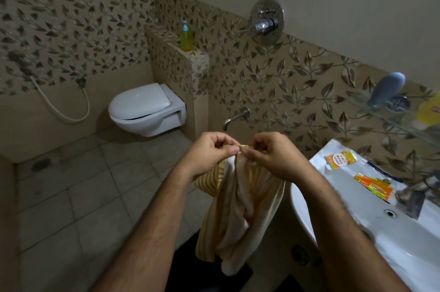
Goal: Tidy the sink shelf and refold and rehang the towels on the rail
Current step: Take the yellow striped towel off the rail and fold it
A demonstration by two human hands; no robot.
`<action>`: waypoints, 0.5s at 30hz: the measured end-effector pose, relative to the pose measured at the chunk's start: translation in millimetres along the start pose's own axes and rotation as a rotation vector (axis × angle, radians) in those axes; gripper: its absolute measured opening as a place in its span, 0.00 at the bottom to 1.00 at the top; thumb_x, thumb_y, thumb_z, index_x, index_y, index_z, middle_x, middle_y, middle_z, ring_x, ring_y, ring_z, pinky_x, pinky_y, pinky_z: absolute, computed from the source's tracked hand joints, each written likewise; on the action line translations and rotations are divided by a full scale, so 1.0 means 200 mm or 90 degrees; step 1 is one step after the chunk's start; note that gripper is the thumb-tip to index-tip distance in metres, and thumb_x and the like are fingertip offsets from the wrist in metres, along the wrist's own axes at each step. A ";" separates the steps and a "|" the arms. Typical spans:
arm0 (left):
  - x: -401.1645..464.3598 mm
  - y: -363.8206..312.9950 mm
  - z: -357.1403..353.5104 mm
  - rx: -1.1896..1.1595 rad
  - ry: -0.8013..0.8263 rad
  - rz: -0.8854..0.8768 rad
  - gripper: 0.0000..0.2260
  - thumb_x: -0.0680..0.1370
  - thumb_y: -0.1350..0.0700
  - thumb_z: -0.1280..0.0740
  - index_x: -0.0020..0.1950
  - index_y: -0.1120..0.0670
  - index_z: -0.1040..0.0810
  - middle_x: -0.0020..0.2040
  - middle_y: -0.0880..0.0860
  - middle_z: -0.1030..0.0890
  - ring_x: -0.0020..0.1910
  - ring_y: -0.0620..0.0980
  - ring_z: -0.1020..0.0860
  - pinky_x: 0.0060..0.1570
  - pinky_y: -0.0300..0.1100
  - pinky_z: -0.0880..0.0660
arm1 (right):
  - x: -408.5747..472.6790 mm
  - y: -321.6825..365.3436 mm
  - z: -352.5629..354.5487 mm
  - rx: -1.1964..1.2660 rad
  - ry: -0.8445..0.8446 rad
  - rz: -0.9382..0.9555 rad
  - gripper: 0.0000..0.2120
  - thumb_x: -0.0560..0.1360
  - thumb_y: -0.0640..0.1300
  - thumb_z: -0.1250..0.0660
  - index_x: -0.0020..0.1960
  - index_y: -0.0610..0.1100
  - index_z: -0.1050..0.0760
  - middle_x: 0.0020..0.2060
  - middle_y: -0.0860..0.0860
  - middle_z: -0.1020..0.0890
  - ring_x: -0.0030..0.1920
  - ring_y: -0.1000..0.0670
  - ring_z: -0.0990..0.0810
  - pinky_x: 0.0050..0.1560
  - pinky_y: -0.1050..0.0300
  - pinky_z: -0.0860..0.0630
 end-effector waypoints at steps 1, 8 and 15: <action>0.01 0.01 0.06 0.023 -0.057 -0.002 0.04 0.76 0.61 0.29 0.45 0.53 0.16 0.37 0.47 0.18 0.38 0.39 0.21 0.42 0.35 0.26 | 0.00 -0.01 0.00 -0.038 0.016 -0.017 0.11 0.75 0.52 0.29 0.38 0.47 0.21 0.31 0.52 0.19 0.32 0.55 0.23 0.35 0.55 0.29; 0.02 0.03 0.22 0.086 -0.175 -0.011 0.07 0.74 0.59 0.28 0.45 0.45 0.16 0.38 0.44 0.17 0.40 0.44 0.19 0.43 0.41 0.24 | -0.03 -0.04 0.06 -0.007 0.023 -0.069 0.17 0.79 0.51 0.34 0.33 0.47 0.27 0.26 0.53 0.30 0.26 0.57 0.33 0.29 0.59 0.39; 0.00 -0.03 0.00 -0.073 0.075 -0.043 0.25 0.75 0.65 0.29 0.68 0.44 0.25 0.38 0.53 0.26 0.42 0.51 0.29 0.49 0.43 0.30 | 0.02 0.04 0.02 -0.063 -0.012 -0.024 0.15 0.78 0.48 0.34 0.34 0.49 0.28 0.27 0.53 0.27 0.30 0.55 0.30 0.31 0.58 0.37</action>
Point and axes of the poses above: each hand's wrist, its own x-axis towards the middle knuckle, its own z-axis out of the back of the hand, y = z × x, the point moved 8 cm from there along x, towards the middle knuckle
